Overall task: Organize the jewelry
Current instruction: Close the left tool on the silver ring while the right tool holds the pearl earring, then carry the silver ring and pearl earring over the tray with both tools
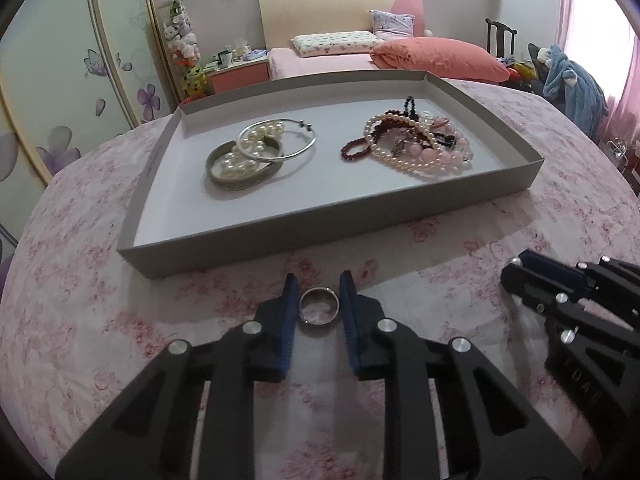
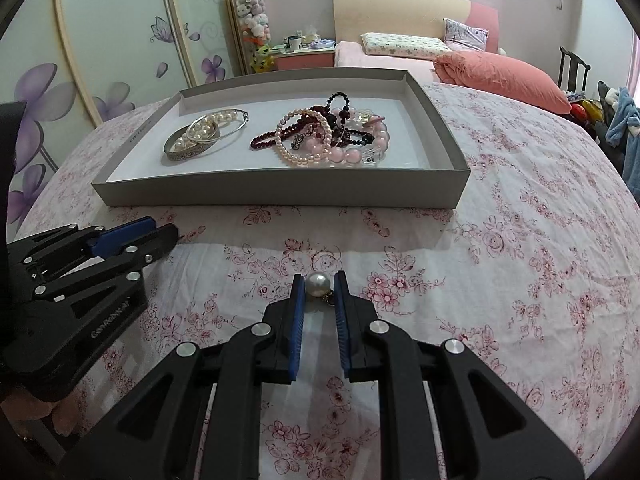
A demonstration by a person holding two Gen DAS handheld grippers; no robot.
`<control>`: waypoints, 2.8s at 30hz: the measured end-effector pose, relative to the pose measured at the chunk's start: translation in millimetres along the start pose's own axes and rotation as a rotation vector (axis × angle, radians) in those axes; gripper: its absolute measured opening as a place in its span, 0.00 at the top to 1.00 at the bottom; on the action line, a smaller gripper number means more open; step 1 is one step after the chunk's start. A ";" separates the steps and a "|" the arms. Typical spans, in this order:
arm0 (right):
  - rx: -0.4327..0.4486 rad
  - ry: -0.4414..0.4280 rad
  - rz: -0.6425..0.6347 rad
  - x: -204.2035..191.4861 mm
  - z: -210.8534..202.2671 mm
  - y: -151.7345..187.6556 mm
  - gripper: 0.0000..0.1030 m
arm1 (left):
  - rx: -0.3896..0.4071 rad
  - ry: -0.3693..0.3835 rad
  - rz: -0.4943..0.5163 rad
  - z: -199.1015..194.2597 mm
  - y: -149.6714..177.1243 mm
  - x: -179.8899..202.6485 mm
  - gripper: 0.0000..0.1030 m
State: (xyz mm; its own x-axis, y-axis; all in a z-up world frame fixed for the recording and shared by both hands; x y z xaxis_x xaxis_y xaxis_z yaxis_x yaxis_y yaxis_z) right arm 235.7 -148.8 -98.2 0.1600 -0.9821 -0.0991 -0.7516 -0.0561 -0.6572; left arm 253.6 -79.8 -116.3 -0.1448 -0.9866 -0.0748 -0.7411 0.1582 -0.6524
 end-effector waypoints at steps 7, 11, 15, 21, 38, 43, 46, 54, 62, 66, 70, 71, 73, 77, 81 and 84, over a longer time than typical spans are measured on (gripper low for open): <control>0.000 0.001 -0.001 0.2 -0.1 -0.1 0.85 | -0.005 -0.015 -0.044 -12.7 16.9 -33.8 0.78; -0.001 0.006 -0.005 -0.1 0.3 -0.4 0.85 | -0.006 -0.020 -0.061 -14.4 17.5 -38.0 0.78; -0.001 0.010 -0.010 -1.8 0.6 -0.7 0.85 | -0.007 -0.022 -0.058 -14.8 18.2 -37.2 0.78; -0.001 0.013 -0.013 -2.7 0.8 -0.4 0.85 | -0.007 -0.033 -0.048 -14.7 18.7 -35.3 0.78; 0.095 -0.012 0.016 -5.7 -24.3 -6.9 0.85 | 0.058 -0.020 -0.136 -40.7 25.5 -56.9 0.79; 0.219 -0.036 0.008 -16.5 -55.0 -18.8 0.85 | 0.171 -0.032 -0.155 -71.1 16.2 -62.2 0.79; 0.312 -0.034 -0.006 -23.0 -75.6 -26.9 0.85 | 0.256 -0.050 -0.152 -90.2 10.4 -62.2 0.79; 0.501 -0.001 -0.045 -33.6 -109.8 -43.8 0.85 | 0.428 -0.083 -0.124 -126.0 -7.9 -55.4 0.79; 0.580 0.004 -0.052 -37.1 -113.2 -65.4 0.85 | 0.480 -0.074 -0.130 -132.1 -29.8 -53.4 0.79; 0.595 0.001 -0.052 -38.3 -103.9 -78.7 0.85 | 0.494 -0.066 -0.143 -126.0 -43.2 -54.8 0.79; 0.590 -0.004 -0.044 -37.4 -91.8 -86.8 0.85 | 0.497 -0.061 -0.141 -113.6 -53.6 -55.6 0.79; 0.587 -0.004 -0.043 -36.9 -88.5 -88.5 0.85 | 0.495 -0.061 -0.140 -110.2 -55.8 -55.8 0.79; 0.579 -0.005 -0.041 -35.3 -80.7 -92.7 0.85 | 0.484 -0.057 -0.141 -101.0 -61.0 -55.6 0.79; 0.559 -0.010 -0.030 -32.9 -65.2 -100.1 0.85 | 0.467 -0.050 -0.141 -83.8 -68.4 -55.9 0.79; 0.518 -0.018 -0.021 -30.3 -43.8 -106.2 0.85 | 0.447 -0.025 -0.137 -66.3 -74.7 -56.1 0.79; 0.478 -0.027 -0.013 -29.5 -27.0 -111.1 0.85 | 0.426 -0.010 -0.124 -51.8 -81.0 -55.5 0.79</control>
State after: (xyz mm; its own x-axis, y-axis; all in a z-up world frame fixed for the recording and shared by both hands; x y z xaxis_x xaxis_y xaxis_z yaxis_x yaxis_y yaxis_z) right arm 297.3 -118.4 -2.1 0.1888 -0.9764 -0.1044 -0.3723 0.0272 -0.9277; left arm 287.7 -35.9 -20.3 -0.0641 -0.9978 0.0177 -0.4155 0.0106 -0.9095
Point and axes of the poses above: each gripper's, at about its wrist camera, not at the fingertips, and z roughly the way its jaws point, x to its right, y to its underside, the point moved 3 cm from there along z, roughly the way its jaws point, and after that the axes turned 2 degrees about x, right-handed, at the moved point
